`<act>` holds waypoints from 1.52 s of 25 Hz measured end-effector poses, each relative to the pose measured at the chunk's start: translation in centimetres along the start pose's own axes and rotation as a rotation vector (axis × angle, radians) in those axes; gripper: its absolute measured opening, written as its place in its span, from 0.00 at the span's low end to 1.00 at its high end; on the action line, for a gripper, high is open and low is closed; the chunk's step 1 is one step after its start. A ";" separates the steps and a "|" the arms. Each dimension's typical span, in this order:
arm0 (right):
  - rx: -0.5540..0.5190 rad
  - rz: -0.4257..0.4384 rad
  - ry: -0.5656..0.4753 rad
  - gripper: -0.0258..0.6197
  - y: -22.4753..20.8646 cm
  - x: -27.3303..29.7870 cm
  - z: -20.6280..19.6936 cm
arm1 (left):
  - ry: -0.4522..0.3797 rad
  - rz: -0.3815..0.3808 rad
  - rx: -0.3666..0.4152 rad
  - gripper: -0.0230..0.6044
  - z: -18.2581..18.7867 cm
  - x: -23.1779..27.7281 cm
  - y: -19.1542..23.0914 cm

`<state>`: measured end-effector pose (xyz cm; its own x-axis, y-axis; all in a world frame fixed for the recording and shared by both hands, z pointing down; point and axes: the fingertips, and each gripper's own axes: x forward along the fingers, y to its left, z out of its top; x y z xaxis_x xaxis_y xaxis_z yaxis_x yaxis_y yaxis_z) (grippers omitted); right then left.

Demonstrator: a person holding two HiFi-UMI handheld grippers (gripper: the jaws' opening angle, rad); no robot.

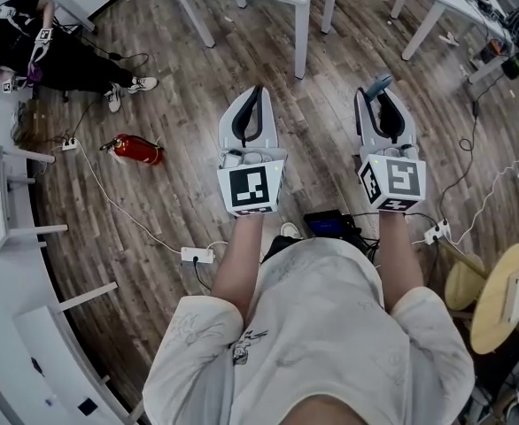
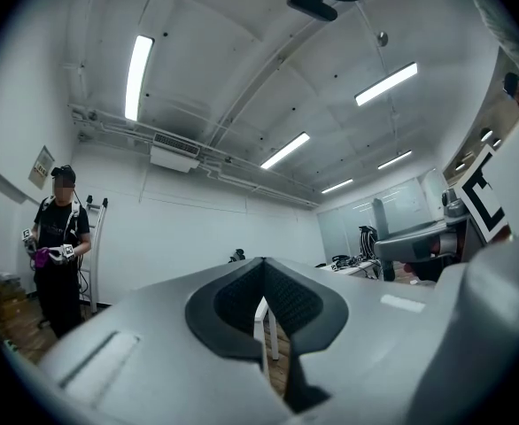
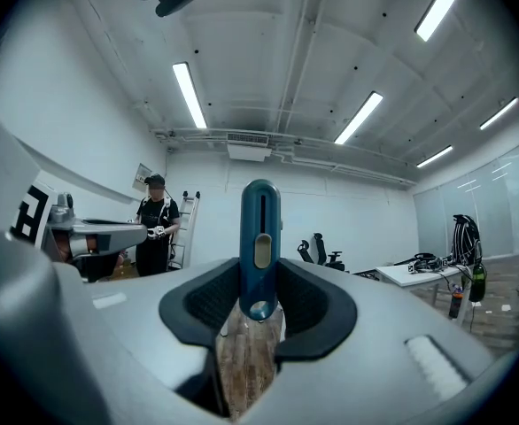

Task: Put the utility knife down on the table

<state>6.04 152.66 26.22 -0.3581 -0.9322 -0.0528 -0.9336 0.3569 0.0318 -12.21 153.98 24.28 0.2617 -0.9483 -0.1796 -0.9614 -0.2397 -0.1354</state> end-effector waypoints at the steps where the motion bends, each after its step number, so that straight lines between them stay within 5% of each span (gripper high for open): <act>1: -0.001 0.000 0.003 0.25 1.2 -0.1 -0.1 | 0.001 0.001 -0.005 0.07 -0.1 -0.7 1.0; 10: -0.007 0.004 0.009 0.25 4.0 1.9 -1.1 | 0.004 -0.006 -0.016 0.07 -1.7 -0.7 4.2; 19: 0.012 0.007 0.010 0.25 -2.3 11.8 -3.0 | 0.011 -0.010 -0.013 0.07 -4.5 10.6 4.3; 24: 0.018 0.006 0.017 0.25 -9.8 20.1 -3.8 | 0.036 -0.014 -0.017 0.07 -6.9 21.7 2.6; 38: 0.080 0.023 0.009 0.25 -36.3 34.8 -5.4 | 0.055 -0.006 0.027 0.07 -8.9 48.7 -10.5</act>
<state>27.54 106.91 28.67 -0.3793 -0.9242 -0.0439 -0.9233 0.3811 -0.0469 9.92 108.42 25.65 0.2620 -0.9570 -0.1248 -0.9569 -0.2408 -0.1623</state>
